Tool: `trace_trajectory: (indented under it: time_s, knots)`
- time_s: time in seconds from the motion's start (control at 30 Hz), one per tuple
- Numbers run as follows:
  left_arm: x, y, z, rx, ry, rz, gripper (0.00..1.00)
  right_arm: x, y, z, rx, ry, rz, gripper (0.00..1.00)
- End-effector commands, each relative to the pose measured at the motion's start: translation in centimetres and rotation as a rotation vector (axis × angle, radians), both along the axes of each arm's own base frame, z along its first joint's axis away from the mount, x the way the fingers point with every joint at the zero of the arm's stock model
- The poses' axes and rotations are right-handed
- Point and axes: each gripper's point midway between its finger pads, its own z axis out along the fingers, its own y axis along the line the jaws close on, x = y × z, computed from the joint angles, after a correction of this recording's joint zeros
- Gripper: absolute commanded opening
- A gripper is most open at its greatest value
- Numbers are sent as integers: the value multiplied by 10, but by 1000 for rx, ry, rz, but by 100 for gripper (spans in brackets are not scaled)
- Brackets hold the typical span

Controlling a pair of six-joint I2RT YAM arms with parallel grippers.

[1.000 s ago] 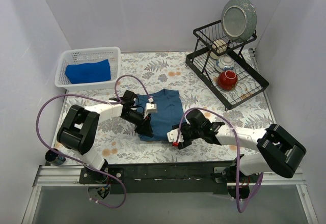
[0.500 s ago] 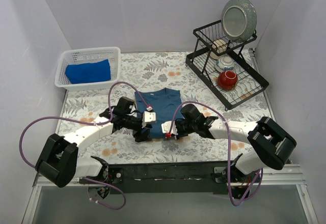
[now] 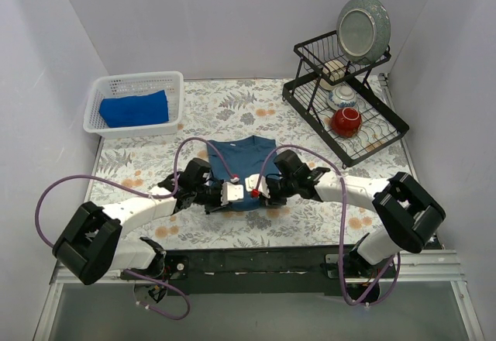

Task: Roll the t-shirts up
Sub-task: Roll the T-shirt to the center of the board.

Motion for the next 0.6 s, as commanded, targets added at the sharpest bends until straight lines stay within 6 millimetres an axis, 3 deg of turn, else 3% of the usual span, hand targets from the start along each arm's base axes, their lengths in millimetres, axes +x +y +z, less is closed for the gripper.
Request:
trace_trajectory:
  time_s: [0.0, 0.07, 0.2, 0.23, 0.37, 0.47, 0.5, 0.57]
  knots:
    - [8, 1, 13, 66, 88, 63, 3, -22, -14, -4, -87, 144, 62, 1]
    - [3, 3, 19, 77, 201, 74, 0, -43, -27, -4, -125, 261, 101, 1]
    - [-31, 6, 45, 34, 577, 18, 0, -66, -39, 12, -113, 453, 128, 1]
    - [-25, 7, 56, 12, 600, 29, 0, -68, -44, 15, -122, 485, 125, 1]
    - [-34, 6, 71, -27, 706, 28, 0, -92, -62, 33, -157, 654, 155, 1]
    - [-36, 4, 70, -32, 754, 27, 0, -85, -59, 46, -134, 711, 183, 1]
    - [-37, 3, 68, -28, 776, 28, 0, -91, -63, 46, -164, 806, 178, 1]
    - [-35, 2, 58, -10, 812, 31, 0, -82, -60, 49, -150, 834, 199, 1]
